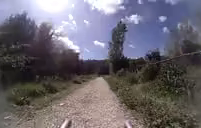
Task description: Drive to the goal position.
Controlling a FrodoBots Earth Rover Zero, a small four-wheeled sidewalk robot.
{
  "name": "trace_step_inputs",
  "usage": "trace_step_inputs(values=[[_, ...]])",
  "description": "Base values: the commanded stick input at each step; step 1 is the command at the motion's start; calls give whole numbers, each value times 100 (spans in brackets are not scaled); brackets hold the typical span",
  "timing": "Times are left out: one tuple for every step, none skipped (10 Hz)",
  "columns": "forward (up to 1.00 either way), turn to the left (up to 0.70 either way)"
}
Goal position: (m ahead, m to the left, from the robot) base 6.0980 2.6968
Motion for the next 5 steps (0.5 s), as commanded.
trace_step_inputs(values=[[85, 0], [85, 0], [85, 0], [85, -22], [85, -27]])
